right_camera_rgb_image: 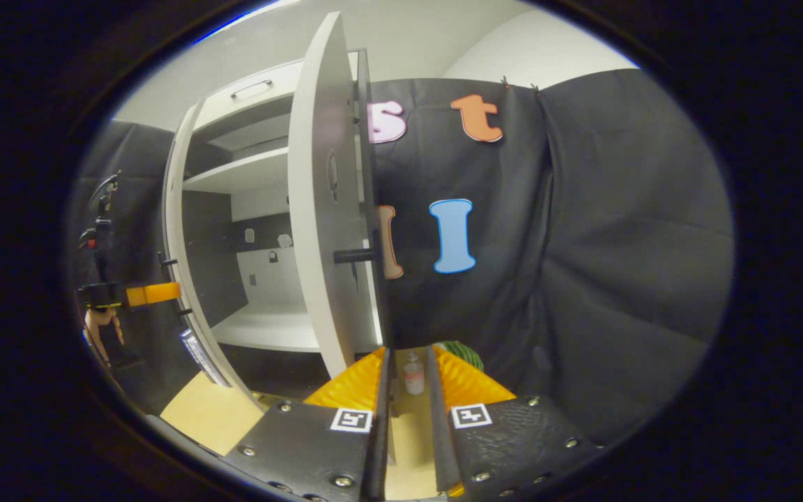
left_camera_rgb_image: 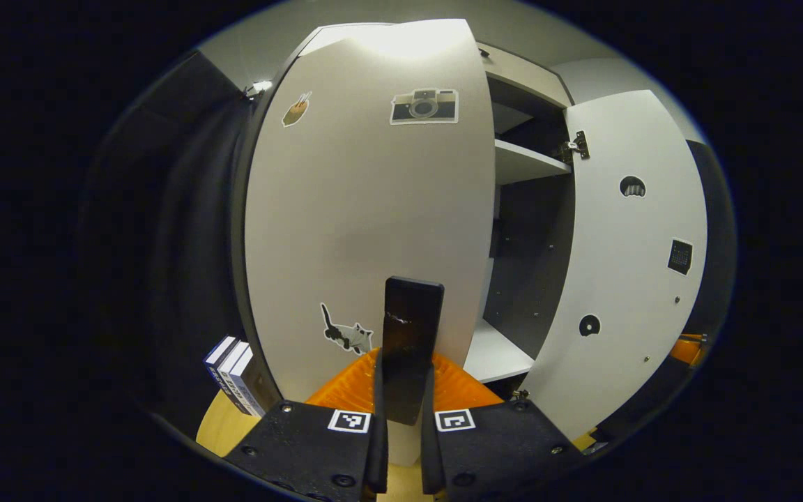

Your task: Open the right door of the double-door shoe cabinet with the right hand, and open the left door with the left hand.

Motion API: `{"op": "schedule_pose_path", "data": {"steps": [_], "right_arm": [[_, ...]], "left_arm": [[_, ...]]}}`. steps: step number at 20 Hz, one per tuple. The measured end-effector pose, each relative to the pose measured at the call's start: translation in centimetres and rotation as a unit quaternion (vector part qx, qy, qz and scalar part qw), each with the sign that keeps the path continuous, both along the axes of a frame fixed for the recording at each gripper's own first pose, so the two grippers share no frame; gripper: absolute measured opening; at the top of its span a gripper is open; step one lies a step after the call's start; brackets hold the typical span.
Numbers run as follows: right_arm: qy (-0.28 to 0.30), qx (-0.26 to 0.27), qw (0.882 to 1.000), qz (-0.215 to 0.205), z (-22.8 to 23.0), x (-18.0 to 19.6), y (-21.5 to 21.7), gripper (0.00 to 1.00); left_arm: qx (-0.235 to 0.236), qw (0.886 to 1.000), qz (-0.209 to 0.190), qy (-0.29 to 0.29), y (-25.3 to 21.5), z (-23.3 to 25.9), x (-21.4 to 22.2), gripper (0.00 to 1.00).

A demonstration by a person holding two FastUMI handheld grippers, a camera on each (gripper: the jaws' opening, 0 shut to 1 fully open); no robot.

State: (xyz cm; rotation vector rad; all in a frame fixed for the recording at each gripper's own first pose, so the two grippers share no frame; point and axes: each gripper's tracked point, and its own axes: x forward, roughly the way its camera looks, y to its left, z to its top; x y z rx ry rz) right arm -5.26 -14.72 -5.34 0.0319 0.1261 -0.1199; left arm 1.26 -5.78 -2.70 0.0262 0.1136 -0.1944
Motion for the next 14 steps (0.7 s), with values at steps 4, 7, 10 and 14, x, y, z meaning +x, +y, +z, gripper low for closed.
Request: {"op": "schedule_pose_path", "data": {"steps": [4,7,10,14], "right_arm": [[0.004,-0.004,1.000,0.006,-0.1,0.5,0.6,0.27],[0.009,-0.006,1.000,0.013,-0.5,0.8,1.3,0.27],[0.015,-0.014,1.000,0.009,-0.8,1.1,1.4,0.27],[0.013,-0.006,1.000,0.009,-0.8,0.9,1.3,0.27]], "left_arm": [[-0.003,1.000,0.000,0.004,1.1,0.1,-1.3,0.19],[-0.002,1.000,0.002,0.005,2.1,0.2,-2.2,0.19],[-0.005,1.000,0.009,0.005,3.4,0.3,-3.3,0.19],[0.003,1.000,0.015,0.008,4.7,0.4,-4.3,0.18]]}}
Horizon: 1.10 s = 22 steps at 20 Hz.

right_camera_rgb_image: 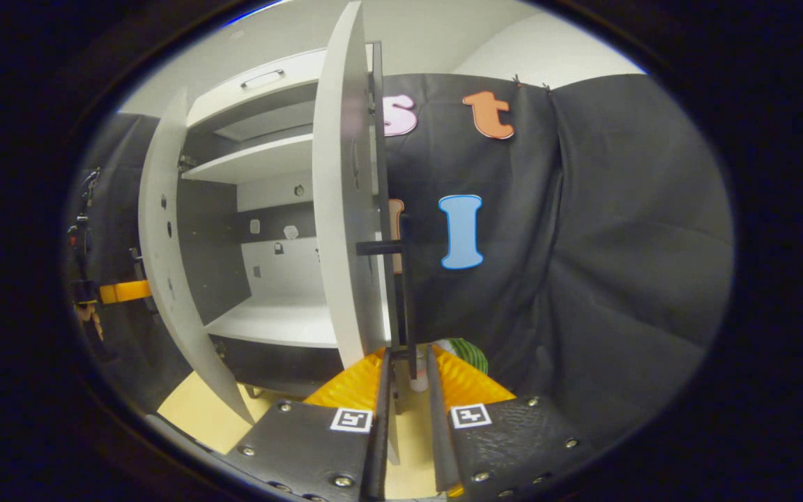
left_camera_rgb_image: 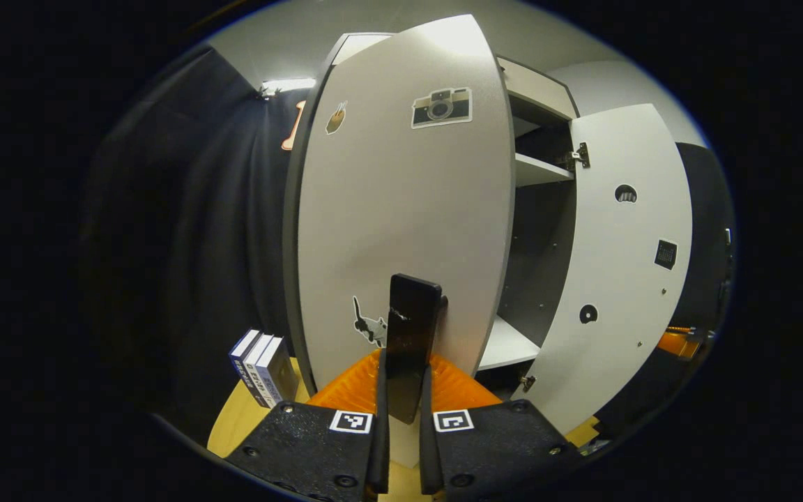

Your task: Open the right door of the double-door shoe cabinet with the right hand, and open the left door with the left hand.

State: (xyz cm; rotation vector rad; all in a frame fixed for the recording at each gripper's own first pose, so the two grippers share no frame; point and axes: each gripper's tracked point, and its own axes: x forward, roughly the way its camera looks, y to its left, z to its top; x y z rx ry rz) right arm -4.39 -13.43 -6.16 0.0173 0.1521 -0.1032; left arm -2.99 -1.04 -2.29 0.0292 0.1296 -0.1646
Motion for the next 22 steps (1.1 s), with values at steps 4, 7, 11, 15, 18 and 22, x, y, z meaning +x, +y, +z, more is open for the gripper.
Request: {"op": "schedule_pose_path", "data": {"steps": [4,7,11,15,18,22], "right_arm": [[0.002,-0.006,1.000,-0.005,-0.2,0.0,0.1,0.27],[0.004,-0.013,1.000,-0.010,-0.5,-0.1,0.2,0.27],[0.006,-0.010,1.000,-0.016,-0.7,-0.7,0.3,0.27],[0.006,-0.005,1.000,-0.021,-0.6,-0.7,0.3,0.27],[0.007,0.000,1.000,-0.024,-0.6,-0.8,0.3,0.27],[0.006,0.009,1.000,-0.024,-0.5,-0.8,0.5,0.27]], "left_arm": [[0.000,1.000,0.002,0.005,0.9,0.1,-0.5,0.18],[0.005,1.000,0.008,0.005,1.9,0.2,-1.1,0.18],[0.011,1.000,0.018,-0.001,3.8,0.4,-1.9,0.14],[0.027,0.998,0.053,-0.005,6.7,0.7,-2.8,0.09],[0.039,0.994,0.106,-0.011,10.1,1.0,-3.4,0.03],[0.035,0.991,0.129,-0.013,13.0,1.3,-3.4,0.00]]}}
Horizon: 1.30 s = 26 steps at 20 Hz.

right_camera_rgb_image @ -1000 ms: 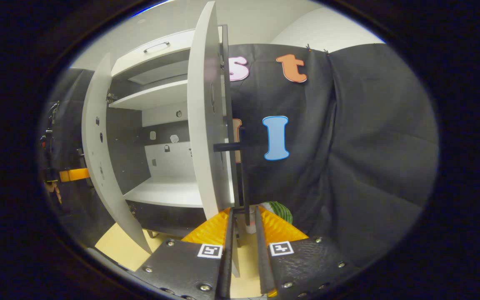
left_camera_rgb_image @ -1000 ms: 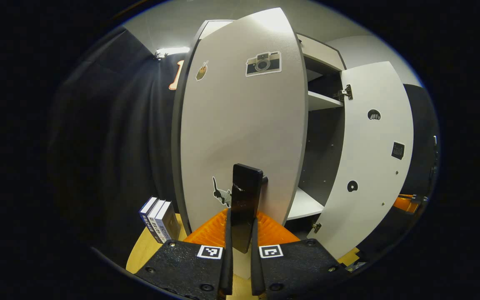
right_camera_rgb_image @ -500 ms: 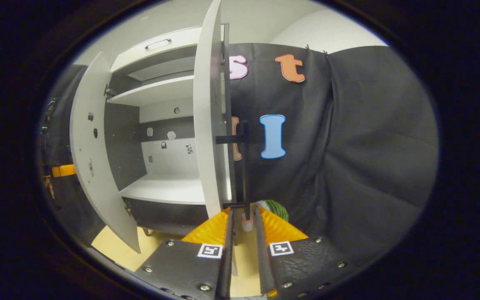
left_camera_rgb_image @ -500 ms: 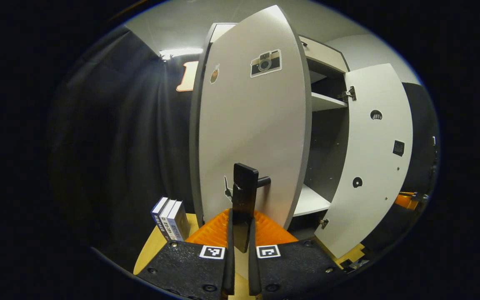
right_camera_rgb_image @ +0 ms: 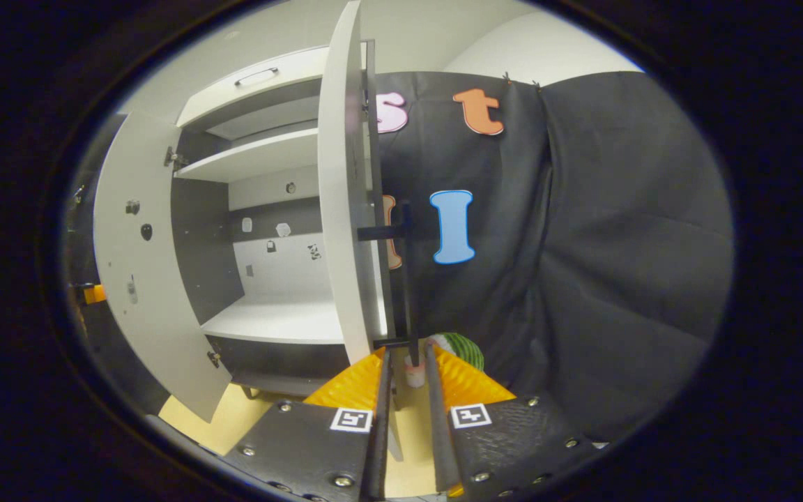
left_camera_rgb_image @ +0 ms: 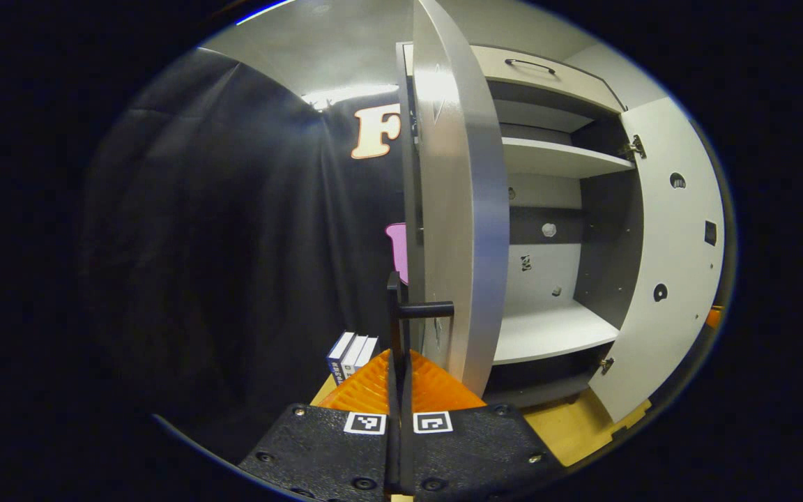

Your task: Open the right door of the double-door shoe cabinet with the right hand, and open the left door with the left hand.

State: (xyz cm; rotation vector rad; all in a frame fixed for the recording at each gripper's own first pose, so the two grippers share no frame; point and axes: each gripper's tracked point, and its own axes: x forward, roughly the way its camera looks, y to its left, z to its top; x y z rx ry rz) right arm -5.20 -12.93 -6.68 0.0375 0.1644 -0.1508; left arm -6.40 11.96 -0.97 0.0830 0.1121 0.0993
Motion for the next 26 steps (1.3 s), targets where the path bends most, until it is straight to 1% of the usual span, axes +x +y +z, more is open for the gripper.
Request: {"op": "schedule_pose_path", "data": {"steps": [1,2,3,4,6,7,8,9,15,17,19,20,21,22,24,25,26], "right_arm": [[0.000,0.002,1.000,-0.001,0.0,0.0,0.0,0.27],[0.000,0.003,1.000,-0.002,0.0,-0.1,0.0,0.27],[0.000,0.005,1.000,-0.001,0.1,-0.1,0.1,0.27],[0.000,0.006,1.000,0.000,0.0,-0.2,0.1,0.27],[0.001,0.005,1.000,0.000,-0.1,-0.3,0.2,0.27],[0.002,0.005,1.000,0.001,-0.2,-0.5,0.3,0.27],[0.003,0.004,1.000,0.003,-0.2,-0.5,0.4,0.27],[0.003,0.004,1.000,0.004,-0.2,-0.7,0.5,0.27],[0.004,-0.004,1.000,0.005,-0.2,-1.2,0.6,0.27],[-0.001,0.000,1.000,0.005,0.0,-1.2,0.6,0.27],[-0.005,0.007,1.000,0.005,0.3,-1.3,0.6,0.27],[-0.006,0.008,1.000,0.006,0.4,-1.4,0.7,0.27],[-0.007,0.007,1.000,0.008,0.5,-1.5,0.9,0.27],[-0.007,0.004,1.000,0.009,0.6,-1.7,1.1,0.27],[-0.007,-0.003,1.000,0.009,0.7,-2.0,1.4,0.27],[-0.010,-0.002,1.000,0.013,1.0,-2.0,1.9,0.27],[-0.011,-0.001,1.000,0.019,1.2,-2.0,2.4,0.27]], "left_arm": [[-0.011,1.000,-0.001,0.001,0.1,0.2,0.2,0.00],[-0.018,1.000,-0.007,0.001,0.9,-0.1,0.0,0.02],[-0.024,1.000,-0.011,-0.005,1.4,0.1,0.2,0.00],[-0.030,0.999,-0.016,-0.004,1.8,0.0,0.1,0.00],[-0.030,0.999,-0.029,-0.006,2.3,0.0,0.2,0.00],[-0.027,0.999,-0.035,-0.006,2.3,0.0,0.2,0.02],[-0.022,0.999,-0.038,-0.005,2.4,-0.1,0.2,0.00],[-0.018,0.999,-0.041,-0.007,2.5,0.0,0.2,0.00],[-0.022,0.999,-0.040,-0.017,2.6,-0.1,0.1,0.00],[-0.028,0.999,-0.037,-0.020,2.5,0.0,0.1,0.06],[-0.019,0.999,-0.032,-0.017,2.7,-0.3,0.0,0.08],[-0.022,0.999,-0.027,-0.017,2.8,-0.1,-0.2,0.13],[-0.027,0.999,-0.023,-0.018,3.0,-0.1,-0.2,0.15],[-0.029,0.999,-0.013,-0.019,3.4,-0.1,-0.4,0.27],[-0.031,0.999,0.005,-0.012,4.1,-0.2,-1.2,0.58],[-0.035,0.999,0.010,-0.007,4.1,-0.2,-1.6,0.59],[-0.039,0.999,0.006,-0.003,3.6,-0.1,-2.2,0.59]]}}
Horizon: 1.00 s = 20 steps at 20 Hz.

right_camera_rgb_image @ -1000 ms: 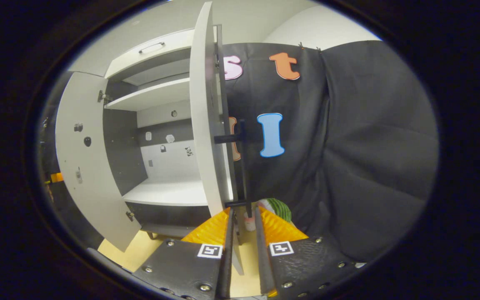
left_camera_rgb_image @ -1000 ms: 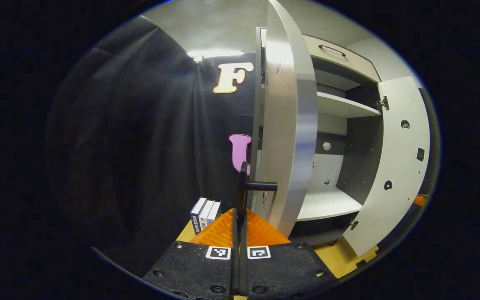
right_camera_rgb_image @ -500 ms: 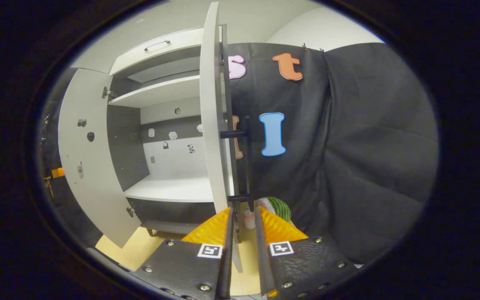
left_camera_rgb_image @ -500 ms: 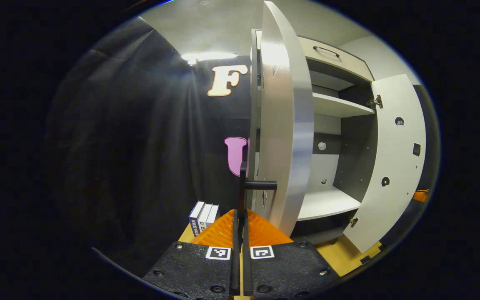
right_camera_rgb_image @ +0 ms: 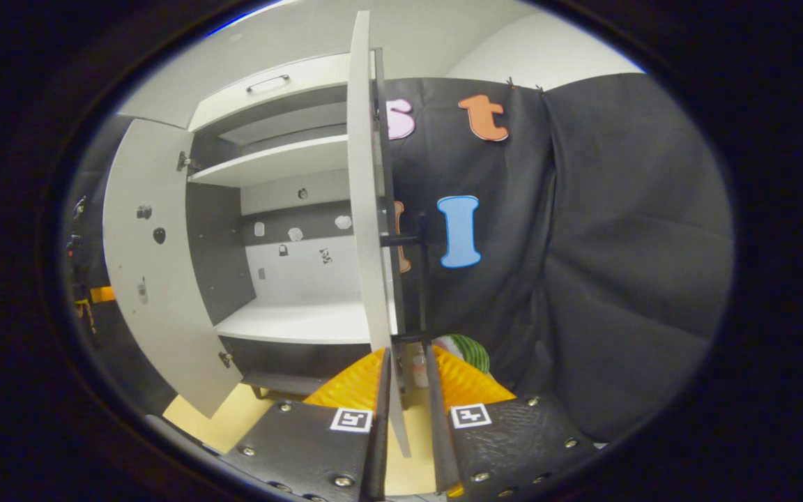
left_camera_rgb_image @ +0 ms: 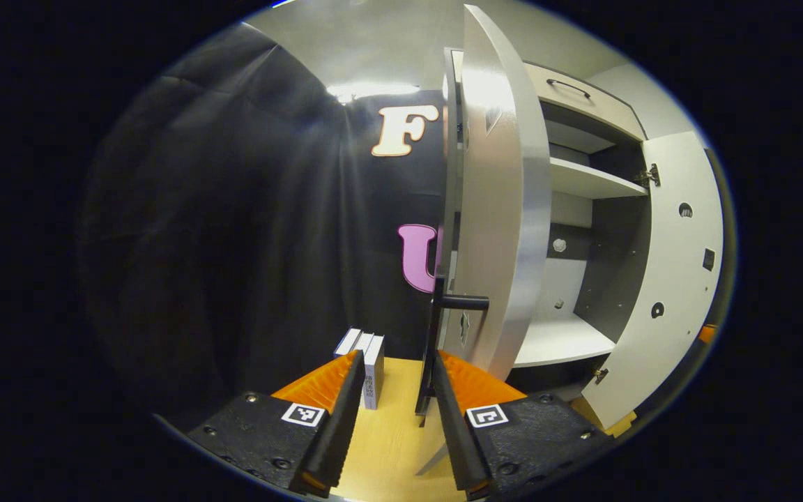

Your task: Open the right door of the double-door shoe cabinet with the right hand, and open the left door with the left hand.

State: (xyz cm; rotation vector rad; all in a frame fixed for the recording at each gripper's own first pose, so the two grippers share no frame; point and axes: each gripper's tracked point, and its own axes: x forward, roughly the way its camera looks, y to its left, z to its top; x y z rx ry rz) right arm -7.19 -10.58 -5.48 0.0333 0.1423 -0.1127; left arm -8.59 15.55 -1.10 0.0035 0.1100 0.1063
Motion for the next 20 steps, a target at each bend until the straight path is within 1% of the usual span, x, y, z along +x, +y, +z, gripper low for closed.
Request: {"op": "schedule_pose_path", "data": {"steps": [4,6,8,11,15,17,18,19,20], "right_arm": [[-0.003,-0.007,1.000,0.008,0.4,-0.6,1.5,0.27],[-0.005,-0.009,1.000,0.012,0.7,-1.1,2.5,0.27],[-0.006,-0.006,1.000,0.024,1.3,-1.5,4.5,0.27],[-0.010,-0.013,0.999,0.036,3.1,-1.2,7.8,0.27],[-0.004,-0.012,0.996,0.083,4.2,1.0,12.9,0.27],[0.001,-0.014,0.994,0.105,4.9,2.5,15.5,0.27],[-0.005,-0.005,0.994,0.112,5.8,3.4,16.5,0.17],[-0.011,0.008,0.992,0.124,7.0,4.4,17.9,0.27],[-0.020,0.024,0.991,0.128,8.1,5.3,18.6,0.30]], "left_arm": [[-0.007,1.000,0.000,-0.004,-1.0,0.8,-1.7,0.60],[-0.011,1.000,-0.003,-0.016,-1.8,2.3,-2.7,0.60],[-0.023,0.999,-0.011,-0.022,-3.3,4.0,-3.7,0.59],[-0.037,0.998,-0.041,-0.034,-6.7,6.6,-4.5,0.60],[-0.039,0.993,-0.092,-0.059,-11.7,9.3,-4.2,0.59],[-0.036,0.991,-0.107,-0.073,-13.2,10.6,-3.5,0.59],[-0.033,0.990,-0.113,-0.078,-13.9,11.1,-3.0,0.59],[-0.028,0.990,-0.116,-0.079,-14.6,11.4,-2.4,0.59],[-0.021,0.989,-0.120,-0.083,-15.2,11.8,-1.9,0.59]]}}
